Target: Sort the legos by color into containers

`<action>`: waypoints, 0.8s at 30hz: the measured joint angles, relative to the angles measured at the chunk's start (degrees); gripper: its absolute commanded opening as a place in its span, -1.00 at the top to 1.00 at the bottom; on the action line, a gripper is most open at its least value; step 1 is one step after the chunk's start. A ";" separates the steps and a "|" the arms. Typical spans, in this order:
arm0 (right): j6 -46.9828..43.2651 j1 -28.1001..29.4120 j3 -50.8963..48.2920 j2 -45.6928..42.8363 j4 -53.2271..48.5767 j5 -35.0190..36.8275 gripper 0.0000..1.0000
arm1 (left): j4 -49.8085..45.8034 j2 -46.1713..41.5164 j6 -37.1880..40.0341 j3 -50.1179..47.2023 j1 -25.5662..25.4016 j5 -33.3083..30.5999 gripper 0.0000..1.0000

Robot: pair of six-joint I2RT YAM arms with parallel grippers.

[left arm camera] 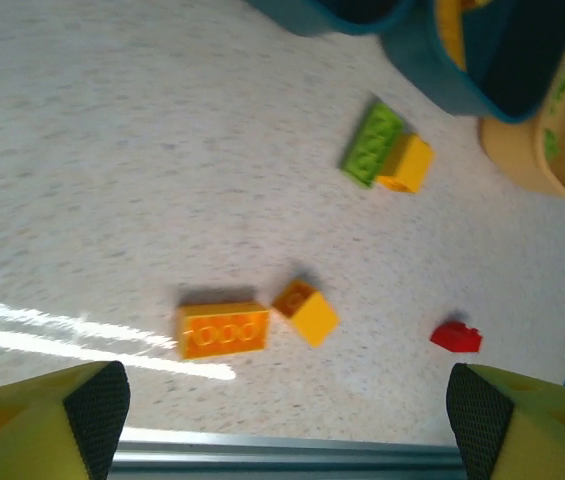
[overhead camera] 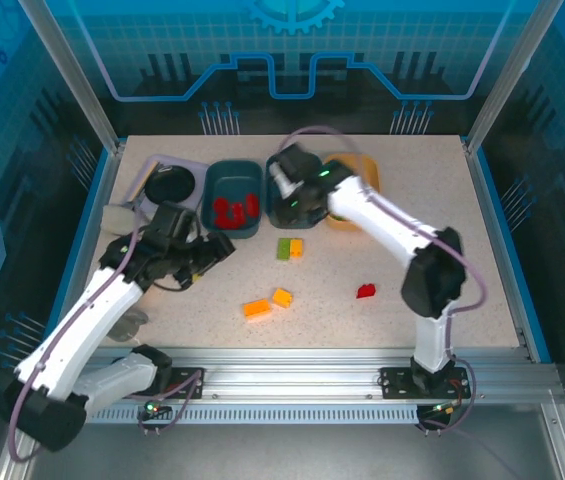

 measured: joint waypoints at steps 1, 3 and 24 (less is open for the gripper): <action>0.85 -2.95 -0.33 -1.09 0.37 0.04 0.38 | 1.22 2.12 0.55 1.55 -1.01 0.24 -0.73; 2.80 -8.44 -0.46 -1.81 0.74 0.04 0.39 | 4.31 7.28 2.03 5.75 -3.06 0.74 -0.73; 16.72 -23.63 15.80 26.36 -1.62 -14.82 0.10 | 12.02 30.62 8.79 24.65 -5.66 4.72 -0.72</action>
